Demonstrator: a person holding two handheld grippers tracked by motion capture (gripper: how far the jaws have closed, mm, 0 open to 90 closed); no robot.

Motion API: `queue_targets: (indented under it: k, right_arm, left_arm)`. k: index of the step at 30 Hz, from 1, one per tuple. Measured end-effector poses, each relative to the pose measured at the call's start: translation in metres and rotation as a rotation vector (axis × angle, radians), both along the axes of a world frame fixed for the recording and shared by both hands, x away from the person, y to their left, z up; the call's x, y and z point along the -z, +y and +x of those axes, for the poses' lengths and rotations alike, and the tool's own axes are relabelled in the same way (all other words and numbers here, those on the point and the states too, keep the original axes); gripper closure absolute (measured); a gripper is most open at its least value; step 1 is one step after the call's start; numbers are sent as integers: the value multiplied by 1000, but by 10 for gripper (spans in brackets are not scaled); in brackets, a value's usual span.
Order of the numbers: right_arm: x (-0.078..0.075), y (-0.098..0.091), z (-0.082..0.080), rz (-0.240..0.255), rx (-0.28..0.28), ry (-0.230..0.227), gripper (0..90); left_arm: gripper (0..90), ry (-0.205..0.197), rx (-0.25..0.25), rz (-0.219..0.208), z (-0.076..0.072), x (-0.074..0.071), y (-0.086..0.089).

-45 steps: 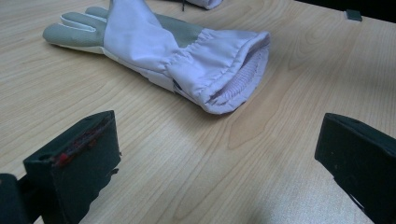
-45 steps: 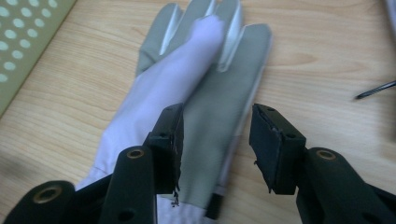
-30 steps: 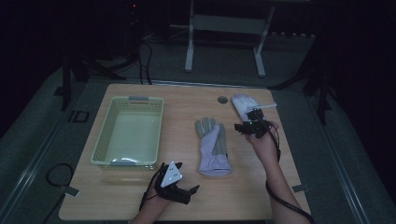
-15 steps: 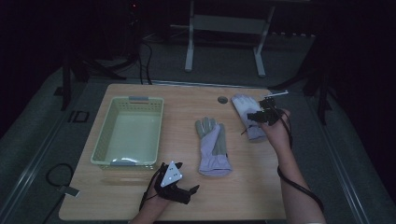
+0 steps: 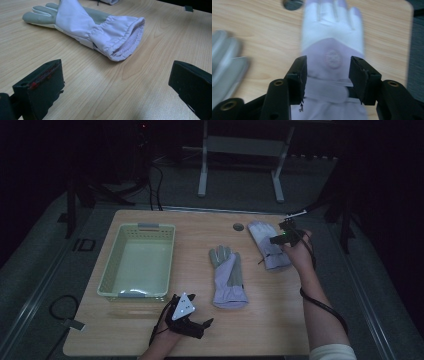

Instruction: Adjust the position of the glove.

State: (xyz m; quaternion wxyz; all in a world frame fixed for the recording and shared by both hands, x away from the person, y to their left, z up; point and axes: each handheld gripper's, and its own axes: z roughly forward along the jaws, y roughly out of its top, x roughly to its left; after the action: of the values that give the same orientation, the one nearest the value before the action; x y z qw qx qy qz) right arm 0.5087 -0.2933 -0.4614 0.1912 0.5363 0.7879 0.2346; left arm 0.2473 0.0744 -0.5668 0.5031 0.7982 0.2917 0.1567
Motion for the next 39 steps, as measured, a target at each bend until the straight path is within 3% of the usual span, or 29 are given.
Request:
queue_targets:
  k: [8, 11, 14, 16, 21, 25, 30, 39]
  right_arm:
    - [2, 1, 17, 21, -33, 29, 497]
    - [12, 3, 23, 39, -41, 57, 496]
    - [21, 3, 28, 18, -30, 68, 497]
    - [27, 2, 31, 39, -19, 88, 497]
    - [47, -1, 36, -3, 3, 127, 490]
    - [57, -8, 37, 55, 15, 141, 505]
    - [59, -10, 38, 80, 6, 154, 565]
    - [58, -2, 39, 42, 13, 165, 665]
  left_arm:
    - [0, 7, -5, -4, 1, 0, 0]
    - [0, 7, -6, -6, 1, 0, 0]
    - [0, 7, -6, -6, 1, 0, 1]
    - [0, 6, -4, -5, 1, 0, 0]
    - [0, 6, -5, -2, 1, 0, 0]
    - [0, 6, -5, -3, 1, 0, 0]
    - [0, 8, -4, 0, 0, 0, 0]
    - [0, 9, -4, -1, 1, 0, 0]
